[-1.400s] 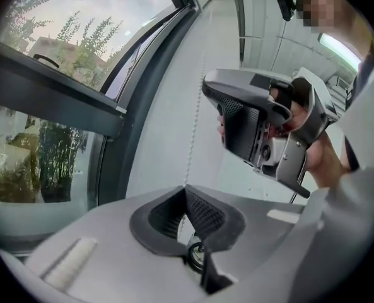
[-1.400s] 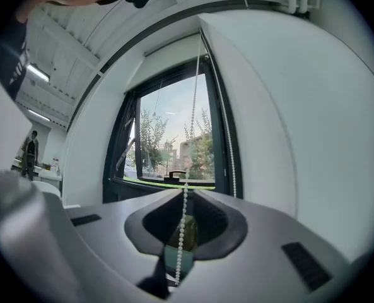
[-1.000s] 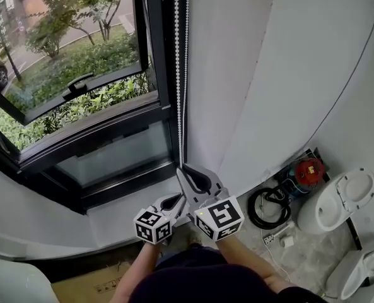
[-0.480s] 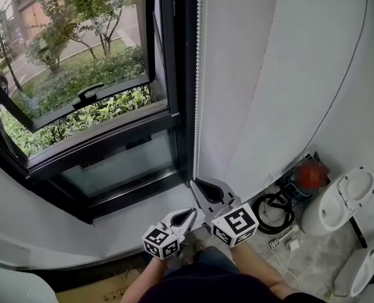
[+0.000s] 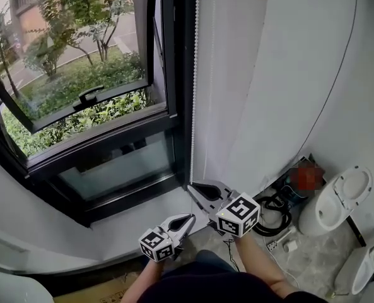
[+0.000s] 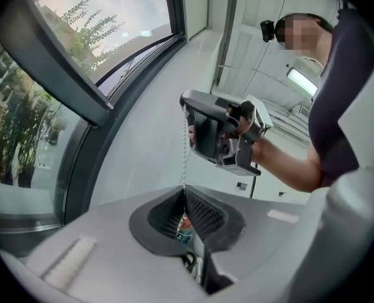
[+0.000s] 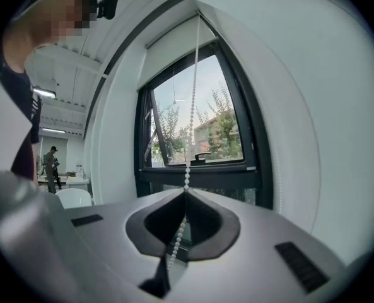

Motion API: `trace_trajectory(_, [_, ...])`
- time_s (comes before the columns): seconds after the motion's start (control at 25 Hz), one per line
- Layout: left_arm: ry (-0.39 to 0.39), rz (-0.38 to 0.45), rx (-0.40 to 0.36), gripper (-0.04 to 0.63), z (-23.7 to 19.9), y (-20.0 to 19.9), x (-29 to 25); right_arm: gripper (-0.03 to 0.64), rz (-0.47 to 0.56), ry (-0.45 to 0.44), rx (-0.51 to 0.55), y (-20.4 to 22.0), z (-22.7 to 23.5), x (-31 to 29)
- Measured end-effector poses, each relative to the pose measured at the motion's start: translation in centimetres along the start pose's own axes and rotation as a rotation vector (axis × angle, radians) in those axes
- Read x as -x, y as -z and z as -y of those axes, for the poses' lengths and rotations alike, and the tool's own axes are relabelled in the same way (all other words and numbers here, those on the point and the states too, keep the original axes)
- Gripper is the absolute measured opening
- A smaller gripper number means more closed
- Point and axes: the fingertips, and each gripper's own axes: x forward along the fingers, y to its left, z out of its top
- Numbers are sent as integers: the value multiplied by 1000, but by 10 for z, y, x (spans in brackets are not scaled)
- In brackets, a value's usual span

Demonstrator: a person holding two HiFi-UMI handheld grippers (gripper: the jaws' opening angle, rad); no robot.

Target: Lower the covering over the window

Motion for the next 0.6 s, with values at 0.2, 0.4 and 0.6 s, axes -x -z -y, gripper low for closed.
trace_trajectory(0.2, [29, -131, -44, 13, -6, 11, 2, 12, -83, -21, 40, 20, 0, -6])
trace_trajectory(0.4, [103, -161, 3, 14, 5, 21, 9, 12, -168, -94, -43, 54, -6, -6])
trace_trajectory(0.6, [125, -113, 55, 26, 5, 11, 20, 12, -200, -115, -67, 77, -15, -6])
